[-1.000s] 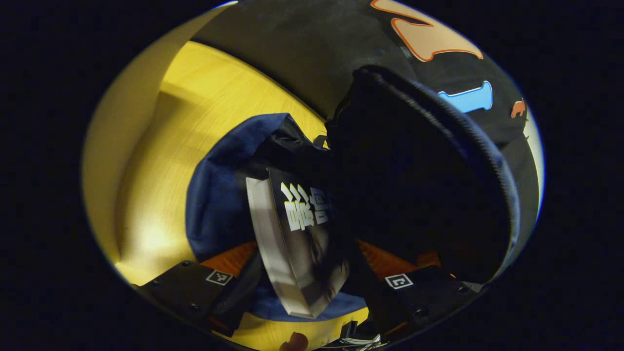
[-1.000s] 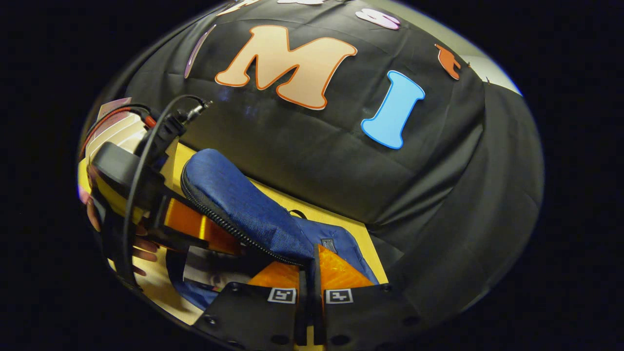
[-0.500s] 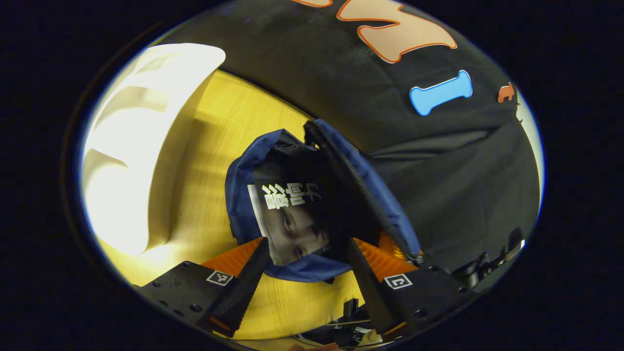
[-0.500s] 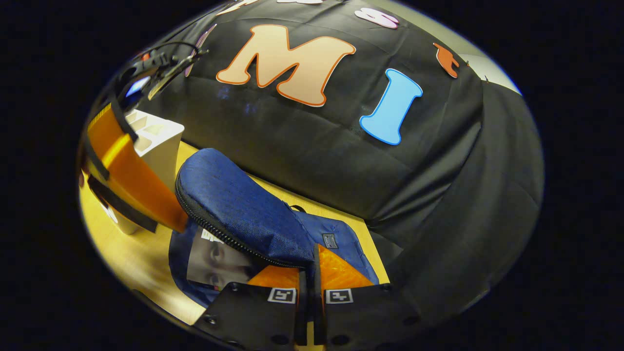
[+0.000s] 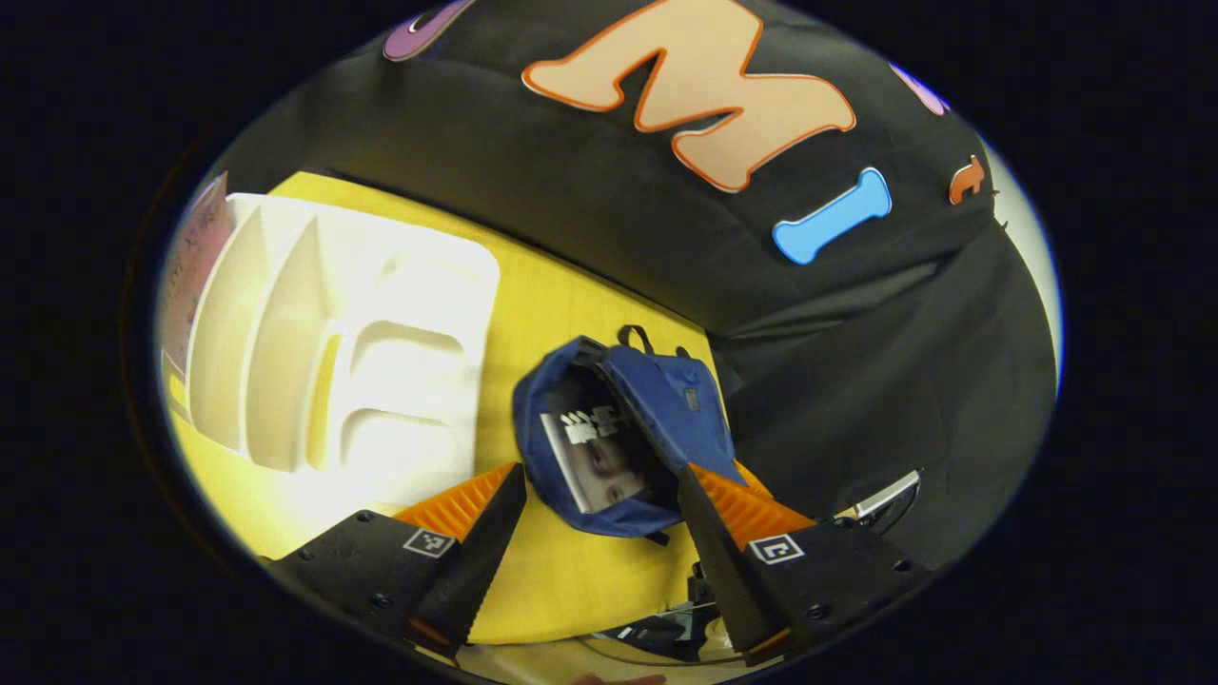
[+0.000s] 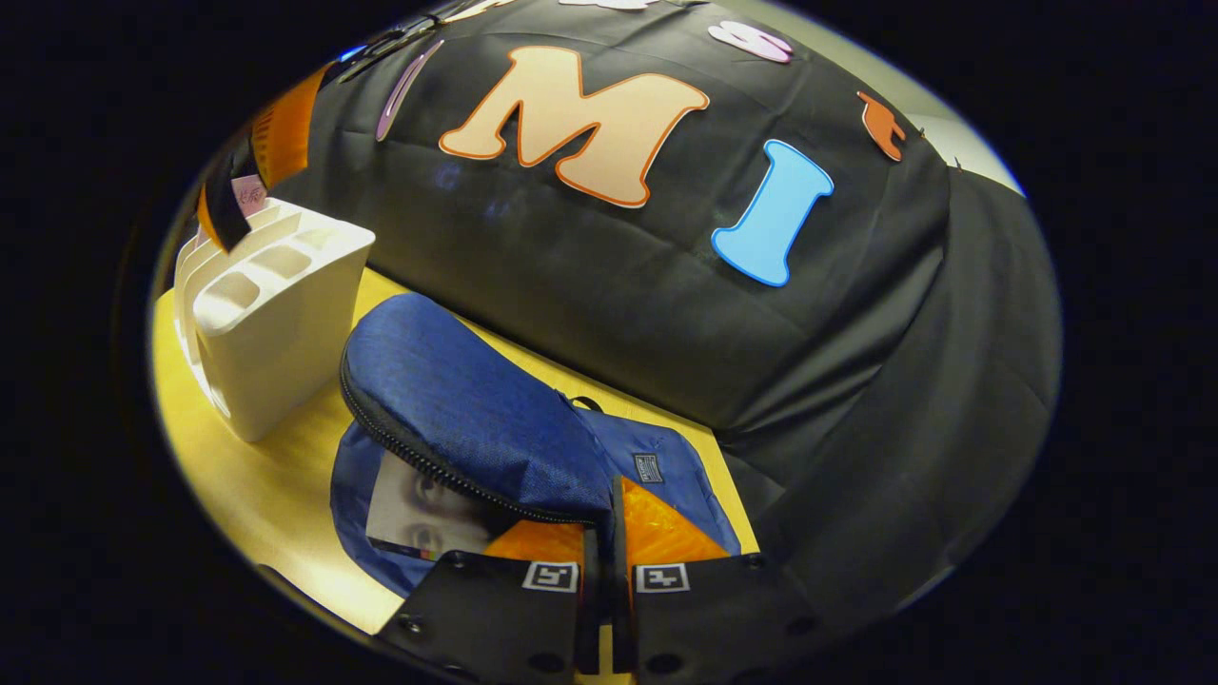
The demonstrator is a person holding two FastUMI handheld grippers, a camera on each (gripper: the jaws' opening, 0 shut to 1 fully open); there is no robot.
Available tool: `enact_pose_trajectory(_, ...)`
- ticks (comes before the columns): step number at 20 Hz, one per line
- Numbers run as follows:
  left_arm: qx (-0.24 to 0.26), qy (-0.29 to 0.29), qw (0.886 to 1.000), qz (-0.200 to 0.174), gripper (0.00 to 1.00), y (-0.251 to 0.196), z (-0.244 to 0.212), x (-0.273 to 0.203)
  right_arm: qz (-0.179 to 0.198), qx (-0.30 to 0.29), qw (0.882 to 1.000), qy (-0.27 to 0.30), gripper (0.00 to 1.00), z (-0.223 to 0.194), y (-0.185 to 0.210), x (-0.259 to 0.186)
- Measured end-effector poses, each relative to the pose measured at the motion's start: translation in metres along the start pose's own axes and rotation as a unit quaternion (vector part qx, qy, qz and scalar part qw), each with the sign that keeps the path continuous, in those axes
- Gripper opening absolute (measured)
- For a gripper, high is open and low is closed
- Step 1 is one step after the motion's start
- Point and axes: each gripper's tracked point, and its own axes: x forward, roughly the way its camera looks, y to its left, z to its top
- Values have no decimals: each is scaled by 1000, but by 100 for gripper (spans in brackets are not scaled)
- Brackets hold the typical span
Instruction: Open the schoolbag, grab two books from the bookshelf and put them into the schoolbag.
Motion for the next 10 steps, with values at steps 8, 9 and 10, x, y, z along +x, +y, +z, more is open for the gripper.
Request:
enact_pose_trajectory(8, -1, -40, 994, 103, 95, 95, 70, -101, -4, -15, 1000, 8, 8, -5, 4, -3)
enact_pose_trajectory(9, -5, -46, 992, 113, 95, 106, 80, -115, -5, -17, 1000, 10, 8, -5, 6, -3)
enact_pose_trajectory(10, -9, -53, 991, 126, 96, 118, 89, -128, -8, -17, 1000, 12, 8, -5, 5, -3)
